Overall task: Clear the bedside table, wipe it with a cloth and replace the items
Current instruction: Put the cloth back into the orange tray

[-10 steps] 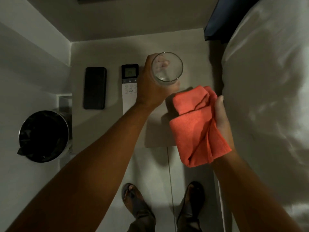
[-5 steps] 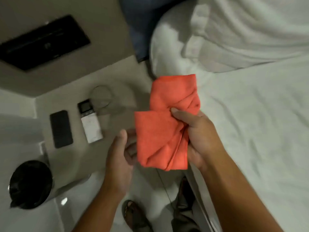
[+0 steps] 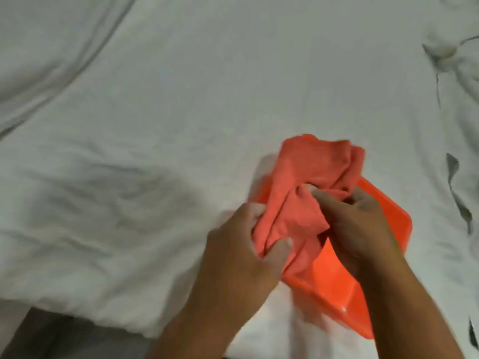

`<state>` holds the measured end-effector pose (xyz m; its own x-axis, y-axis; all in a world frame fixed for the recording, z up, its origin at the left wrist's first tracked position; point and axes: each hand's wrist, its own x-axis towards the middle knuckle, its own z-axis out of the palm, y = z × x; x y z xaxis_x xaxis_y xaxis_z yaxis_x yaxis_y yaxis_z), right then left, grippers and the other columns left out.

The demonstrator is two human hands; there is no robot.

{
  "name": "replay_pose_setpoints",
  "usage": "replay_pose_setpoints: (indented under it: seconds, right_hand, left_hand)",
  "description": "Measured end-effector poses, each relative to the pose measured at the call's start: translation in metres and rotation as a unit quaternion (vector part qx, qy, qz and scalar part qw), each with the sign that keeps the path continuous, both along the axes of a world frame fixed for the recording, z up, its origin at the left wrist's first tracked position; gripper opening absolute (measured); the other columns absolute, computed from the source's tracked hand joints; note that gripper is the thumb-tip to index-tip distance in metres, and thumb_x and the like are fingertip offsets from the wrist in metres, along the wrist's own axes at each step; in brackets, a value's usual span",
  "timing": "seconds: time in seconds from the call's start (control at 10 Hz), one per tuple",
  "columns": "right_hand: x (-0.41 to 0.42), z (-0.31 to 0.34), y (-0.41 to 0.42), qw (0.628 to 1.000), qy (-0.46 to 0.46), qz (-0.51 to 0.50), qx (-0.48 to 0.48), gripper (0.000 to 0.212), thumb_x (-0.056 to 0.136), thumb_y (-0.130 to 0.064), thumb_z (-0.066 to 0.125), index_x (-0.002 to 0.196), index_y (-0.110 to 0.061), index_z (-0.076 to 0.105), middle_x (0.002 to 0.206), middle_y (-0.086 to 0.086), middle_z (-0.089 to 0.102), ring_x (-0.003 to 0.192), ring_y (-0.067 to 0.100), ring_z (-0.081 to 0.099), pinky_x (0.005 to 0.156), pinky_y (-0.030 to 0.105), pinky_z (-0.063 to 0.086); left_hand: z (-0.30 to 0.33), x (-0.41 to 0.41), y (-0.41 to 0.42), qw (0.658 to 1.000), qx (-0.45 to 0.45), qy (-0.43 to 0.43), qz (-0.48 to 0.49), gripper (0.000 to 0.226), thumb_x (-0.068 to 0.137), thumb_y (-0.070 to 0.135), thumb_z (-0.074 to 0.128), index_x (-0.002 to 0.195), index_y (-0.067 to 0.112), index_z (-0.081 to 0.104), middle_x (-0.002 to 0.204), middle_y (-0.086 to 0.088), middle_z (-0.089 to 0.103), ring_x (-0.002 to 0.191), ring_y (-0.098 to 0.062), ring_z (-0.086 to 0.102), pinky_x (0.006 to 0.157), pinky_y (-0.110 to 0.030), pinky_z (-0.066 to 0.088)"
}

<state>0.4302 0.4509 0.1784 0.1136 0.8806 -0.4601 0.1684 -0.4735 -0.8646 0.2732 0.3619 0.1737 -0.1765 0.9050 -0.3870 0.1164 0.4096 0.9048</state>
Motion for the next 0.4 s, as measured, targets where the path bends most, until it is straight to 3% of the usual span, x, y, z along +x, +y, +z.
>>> replay_pose_setpoints:
  seconds: [0.1,0.2,0.3,0.4]
  right_hand:
    - [0.053,-0.040,0.001,0.991,-0.042,-0.093,-0.082,0.018,0.084,-0.011,0.078,0.099,-0.002,0.075,0.095,0.020,0.078,0.077,0.023,0.069,0.075,0.041,0.054]
    - [0.062,-0.062,-0.002,0.983,-0.118,-0.086,-0.113,0.025,0.083,-0.017,0.082,0.099,0.001,0.074,0.101,0.028,0.075,0.083,0.026,0.065,0.075,0.048,0.054]
    - [0.056,-0.062,0.000,0.950,-0.302,-0.055,-0.057,0.032,0.077,-0.032,0.086,0.093,-0.009,0.071,0.096,0.018,0.076,0.078,0.024,0.069,0.072,0.042,0.056]
    - [0.048,-0.045,-0.011,0.914,-0.404,-0.019,0.014,0.055,0.072,-0.041,0.086,0.109,-0.006,0.065,0.105,0.018,0.073,0.095,0.034,0.069,0.083,0.046,0.055]
  left_hand:
    - [-0.016,0.057,0.034,0.972,-0.001,0.206,-0.116,0.040,0.088,0.033,0.069,0.123,0.021,0.057,0.123,-0.002,0.066,0.113,-0.023,0.064,0.096,-0.031,0.046]
    - [-0.025,0.075,0.045,0.950,-0.053,0.248,-0.183,0.032,0.093,0.025,0.063,0.122,0.015,0.052,0.128,-0.006,0.055,0.114,-0.025,0.063,0.093,-0.033,0.048]
    - [-0.024,0.075,0.048,0.933,-0.040,0.293,-0.205,0.033,0.092,0.013,0.058,0.124,0.009,0.053,0.129,-0.011,0.053,0.112,-0.028,0.061,0.092,-0.035,0.050]
    - [-0.013,0.060,0.028,0.928,0.038,0.337,-0.153,0.047,0.087,0.018,0.065,0.131,0.005,0.053,0.126,-0.014,0.056,0.110,-0.029,0.059,0.094,-0.036,0.050]
